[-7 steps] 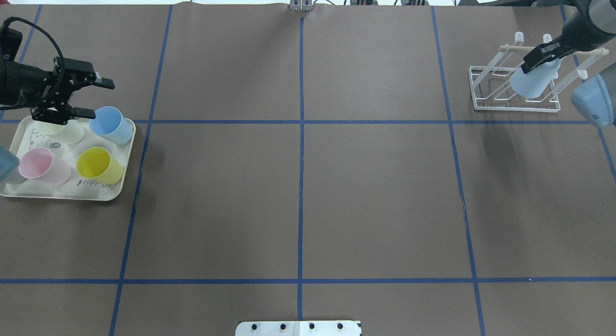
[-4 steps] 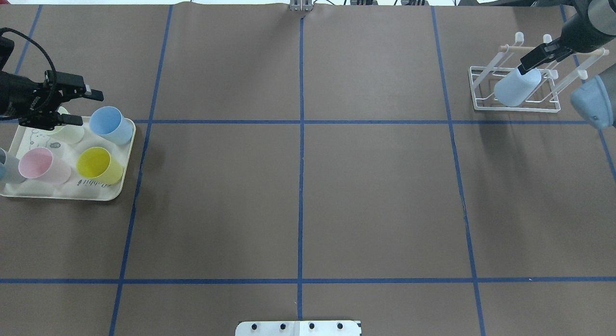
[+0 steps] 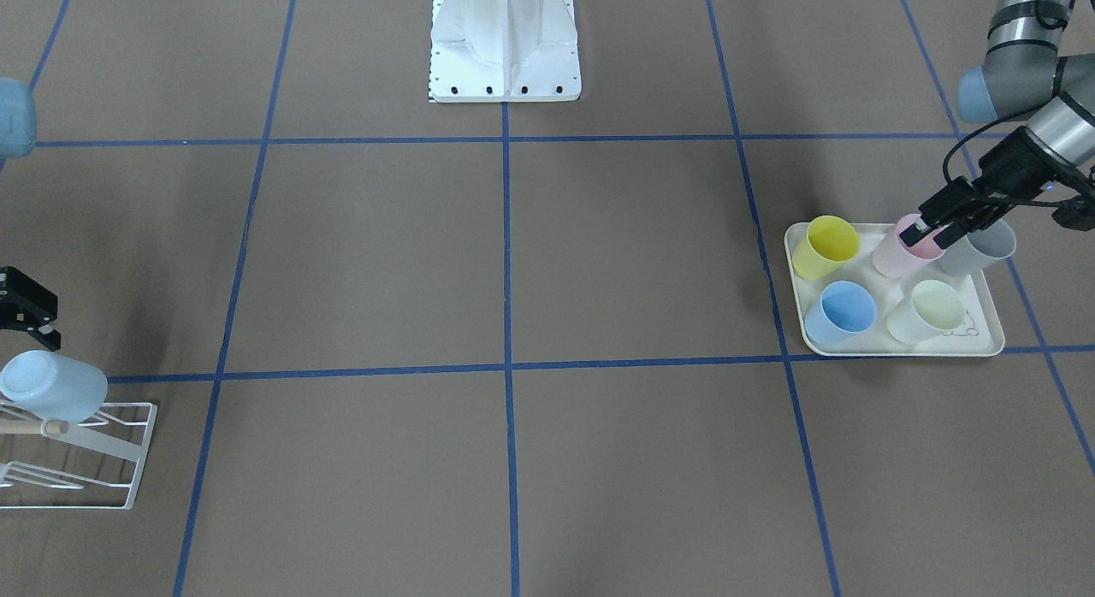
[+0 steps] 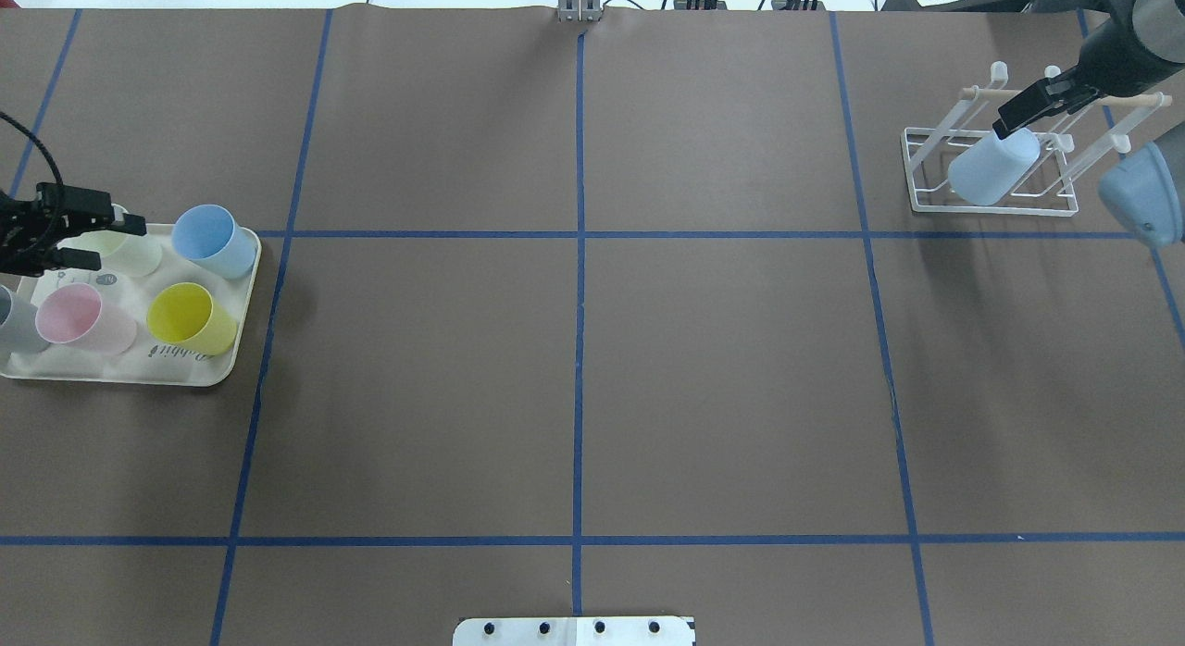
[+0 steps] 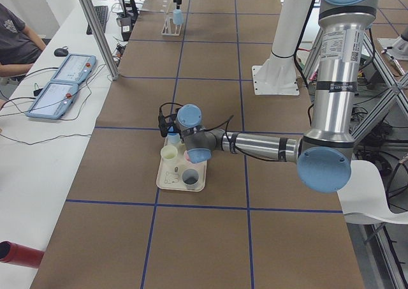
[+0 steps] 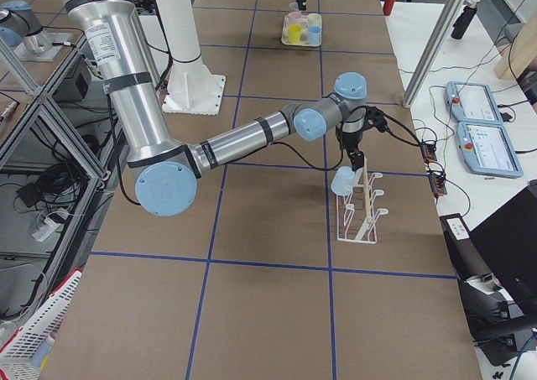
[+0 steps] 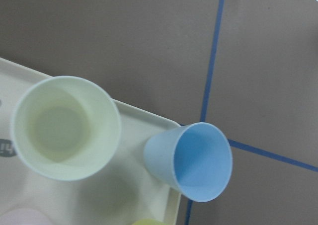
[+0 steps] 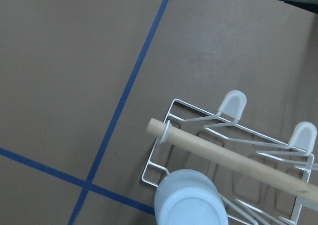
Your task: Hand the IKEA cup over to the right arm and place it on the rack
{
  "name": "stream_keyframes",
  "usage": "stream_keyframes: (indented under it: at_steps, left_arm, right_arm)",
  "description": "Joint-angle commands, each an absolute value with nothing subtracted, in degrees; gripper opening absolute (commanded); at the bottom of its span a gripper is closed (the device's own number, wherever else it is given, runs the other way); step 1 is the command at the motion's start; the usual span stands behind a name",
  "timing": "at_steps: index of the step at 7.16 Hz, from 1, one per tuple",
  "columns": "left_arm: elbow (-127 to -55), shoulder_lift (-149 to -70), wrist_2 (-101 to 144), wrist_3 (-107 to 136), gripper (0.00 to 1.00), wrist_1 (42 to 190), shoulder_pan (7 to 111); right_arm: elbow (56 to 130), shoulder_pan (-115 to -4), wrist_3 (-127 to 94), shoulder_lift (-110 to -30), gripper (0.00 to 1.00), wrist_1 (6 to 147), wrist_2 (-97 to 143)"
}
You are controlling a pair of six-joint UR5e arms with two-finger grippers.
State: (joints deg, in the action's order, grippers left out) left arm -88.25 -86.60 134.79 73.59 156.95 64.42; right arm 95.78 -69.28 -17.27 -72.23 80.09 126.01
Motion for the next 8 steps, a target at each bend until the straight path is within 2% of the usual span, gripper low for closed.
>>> stream_keyframes:
  at_steps: [1, 4, 8]
  left_arm:
    - [-88.33, -84.82, 134.74, 60.64, 1.00, 150.77, 69.66]
    - [-88.33, -83.86, 130.55, 40.74, 1.00, 138.38, 74.36]
    - [-87.89, -79.28, 129.20, 38.06, 0.99, 136.15, 72.43]
  right_arm:
    - [98.16, -69.26, -18.81, -72.77, 0.99, 80.24, 126.12]
    - [98.35, -69.00, -18.90, -73.39, 0.99, 80.25, 126.21]
    - [98.35, -68.56, -18.90, -73.39, 0.99, 80.24, 127.35]
